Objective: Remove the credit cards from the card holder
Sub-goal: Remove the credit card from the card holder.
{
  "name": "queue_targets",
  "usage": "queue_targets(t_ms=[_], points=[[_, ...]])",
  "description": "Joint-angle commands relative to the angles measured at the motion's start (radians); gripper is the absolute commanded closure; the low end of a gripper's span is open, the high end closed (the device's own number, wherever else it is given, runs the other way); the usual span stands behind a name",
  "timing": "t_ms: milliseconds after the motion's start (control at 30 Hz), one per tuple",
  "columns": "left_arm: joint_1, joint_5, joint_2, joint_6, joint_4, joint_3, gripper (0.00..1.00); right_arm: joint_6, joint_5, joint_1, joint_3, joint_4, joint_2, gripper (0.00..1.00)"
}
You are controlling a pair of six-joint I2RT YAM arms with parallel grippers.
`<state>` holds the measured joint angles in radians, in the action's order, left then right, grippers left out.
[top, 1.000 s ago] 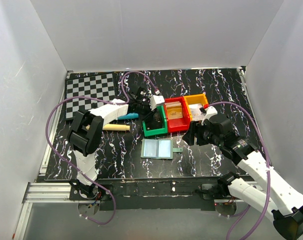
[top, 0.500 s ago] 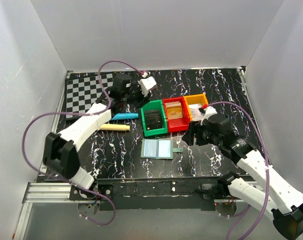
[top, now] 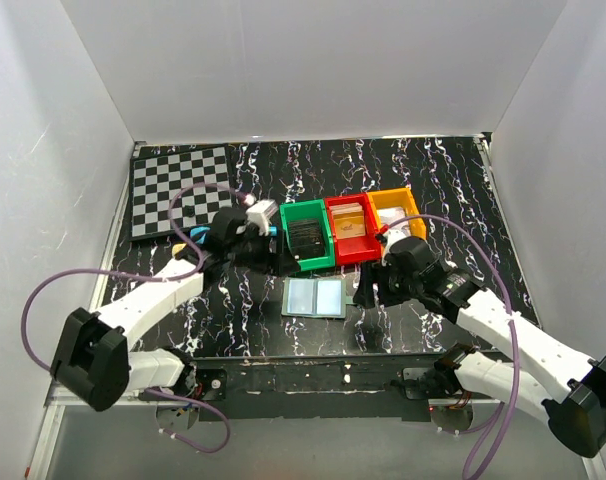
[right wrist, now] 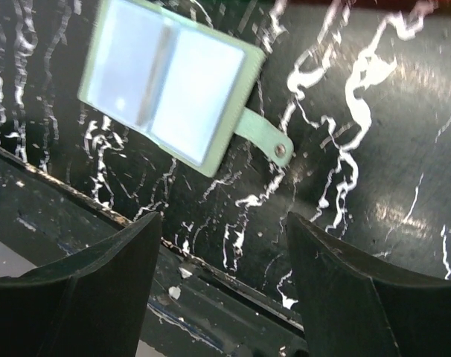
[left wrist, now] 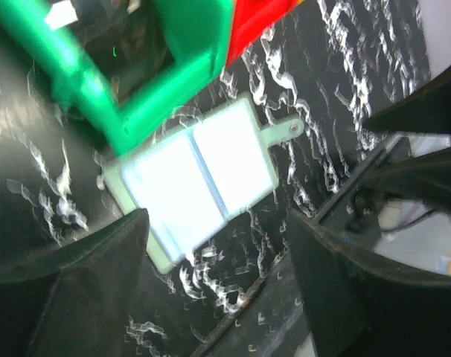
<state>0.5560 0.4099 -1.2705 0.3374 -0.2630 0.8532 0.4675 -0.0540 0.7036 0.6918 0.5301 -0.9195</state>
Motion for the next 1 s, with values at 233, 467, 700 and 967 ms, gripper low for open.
queue_targets(t_ms=[233,467,700,967], points=[[-0.053,0.04,0.524,0.603,0.217,-0.451,0.02,0.135,0.091,0.004,-0.135,-0.045,0.039,0.25],[-0.05,-0.128,0.923,0.946,0.337,-0.75,0.02,0.16,0.114,-0.007,-0.144,-0.101,-0.04,0.23],[-0.035,-0.118,0.671,0.75,0.065,-0.557,0.02,0.181,0.028,-0.076,-0.158,-0.202,-0.143,0.33],[-0.001,-0.169,0.415,0.644,-0.079,-0.35,0.02,0.168,-0.029,-0.09,-0.138,-0.269,-0.254,0.43]])
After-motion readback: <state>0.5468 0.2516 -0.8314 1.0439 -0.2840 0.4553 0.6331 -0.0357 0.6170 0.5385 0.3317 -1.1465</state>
